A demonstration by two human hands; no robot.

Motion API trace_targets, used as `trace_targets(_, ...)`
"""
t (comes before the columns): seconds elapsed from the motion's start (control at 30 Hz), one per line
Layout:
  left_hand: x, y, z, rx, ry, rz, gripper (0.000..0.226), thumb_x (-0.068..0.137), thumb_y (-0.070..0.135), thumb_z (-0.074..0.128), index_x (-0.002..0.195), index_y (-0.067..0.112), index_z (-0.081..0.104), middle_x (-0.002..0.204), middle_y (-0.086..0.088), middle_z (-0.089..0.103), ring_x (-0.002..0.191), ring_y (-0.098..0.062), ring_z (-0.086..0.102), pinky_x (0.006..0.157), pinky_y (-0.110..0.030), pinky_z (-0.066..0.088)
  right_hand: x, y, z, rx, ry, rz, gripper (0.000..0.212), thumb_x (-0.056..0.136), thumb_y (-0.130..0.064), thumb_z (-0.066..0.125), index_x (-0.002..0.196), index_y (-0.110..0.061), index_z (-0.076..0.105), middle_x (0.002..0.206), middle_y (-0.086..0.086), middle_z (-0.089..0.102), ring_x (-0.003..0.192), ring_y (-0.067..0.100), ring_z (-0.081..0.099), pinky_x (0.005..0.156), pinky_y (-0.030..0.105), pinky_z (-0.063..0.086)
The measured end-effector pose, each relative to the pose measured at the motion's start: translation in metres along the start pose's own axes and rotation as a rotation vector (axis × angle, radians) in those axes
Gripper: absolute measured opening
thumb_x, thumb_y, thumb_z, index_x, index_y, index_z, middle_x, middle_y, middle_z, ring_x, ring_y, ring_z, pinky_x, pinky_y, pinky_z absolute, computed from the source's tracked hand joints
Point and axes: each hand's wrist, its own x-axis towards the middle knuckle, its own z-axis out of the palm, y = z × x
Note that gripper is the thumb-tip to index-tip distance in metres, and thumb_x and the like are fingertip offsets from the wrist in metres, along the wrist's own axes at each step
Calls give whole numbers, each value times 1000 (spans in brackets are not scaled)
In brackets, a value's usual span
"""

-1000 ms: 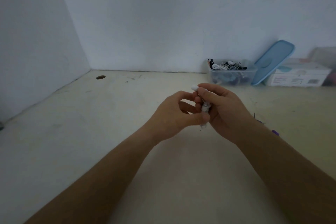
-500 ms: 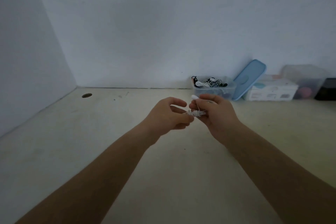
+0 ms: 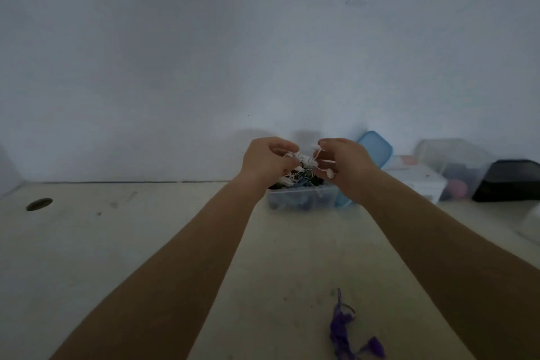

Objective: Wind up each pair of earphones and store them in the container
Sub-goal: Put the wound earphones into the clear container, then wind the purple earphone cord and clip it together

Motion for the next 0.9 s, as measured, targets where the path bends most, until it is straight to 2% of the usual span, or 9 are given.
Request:
trace_targets(0.1, 26, -11, 14, 88, 42, 13, 24, 76, 0, 81, 86, 20, 74, 89, -4, 73, 77, -17, 70, 73, -29, 60, 30, -3, -2, -34, 49, 11, 12, 95, -9, 57, 85, -6, 63, 86, 16, 62, 72, 26, 57, 68, 36, 51)
trace_targets(0.2, 41, -20, 20, 227, 81, 87, 23, 77, 5, 81, 86, 25, 72, 92, 3, 72, 82, -11, 68, 72, -22, 56, 49, 0, -5, -173, 15, -39, 11, 96, -12, 55, 92, -5, 63, 82, 14, 62, 65, 23, 61, 63, 33, 49)
trace_targets(0.27, 48, -25, 20, 312, 72, 130, 23, 79, 8, 80, 86, 28, 70, 93, 6, 70, 85, -9, 66, 76, -22, 54, 56, 6, -8, -401, 13, -95, 16, 96, -17, 53, 97, -6, 64, 82, 13, 64, 73, 26, 65, 68, 37, 56)
trace_targets(0.33, 51, -29, 20, 395, 50, 154, 22, 81, 10, 78, 89, 28, 69, 93, 8, 68, 89, -10, 65, 82, -27, 54, 58, 9, -8, -758, 33, -201, 20, 93, -21, 51, 88, -8, 66, 78, 12, 67, 74, 27, 65, 72, 39, 56)
trace_targets(0.47, 52, -33, 23, 565, 61, 158, 18, 83, 21, 77, 94, 29, 66, 96, 10, 67, 90, -12, 64, 82, -34, 55, 61, 12, -7, -1149, 58, -328, 26, 88, -11, 48, 63, -7, 58, 67, 12, 60, 65, 28, 56, 60, 34, 49)
trace_targets(0.53, 52, -33, 23, 645, 75, 147, 15, 82, 29, 78, 87, 29, 63, 92, 11, 66, 86, -12, 63, 77, -34, 54, 64, 12, -7, -1221, -3, -351, 23, 89, -8, 51, 86, -10, 73, 90, 12, 70, 85, 29, 66, 78, 36, 57)
trace_targets(0.6, 53, -36, 22, 702, 98, 148, 11, 82, 35, 78, 82, 30, 67, 87, 12, 67, 81, -11, 63, 72, -33, 54, 64, 15, -9, -1267, -106, -350, 26, 91, -11, 57, 110, -17, 74, 111, 6, 72, 103, 24, 66, 90, 31, 53)
trace_targets(0.77, 56, -43, 30, 806, 105, 196, 13, 89, 38, 70, 85, 28, 77, 81, 7, 69, 78, -17, 64, 64, -30, 50, 62, 19, -15, -1369, -168, -392, 38, 86, -1, 49, 104, -21, 76, 106, 4, 71, 95, 23, 67, 82, 31, 55)
trace_targets(0.9, 58, -47, 34, 950, 61, 239, 21, 92, 20, 64, 101, 34, 77, 100, 0, 67, 94, -25, 61, 77, -36, 52, 55, 22, -9, -1587, -191, -374, 34, 84, -4, 49, 106, -14, 72, 103, 13, 69, 91, 29, 65, 68, 31, 52)
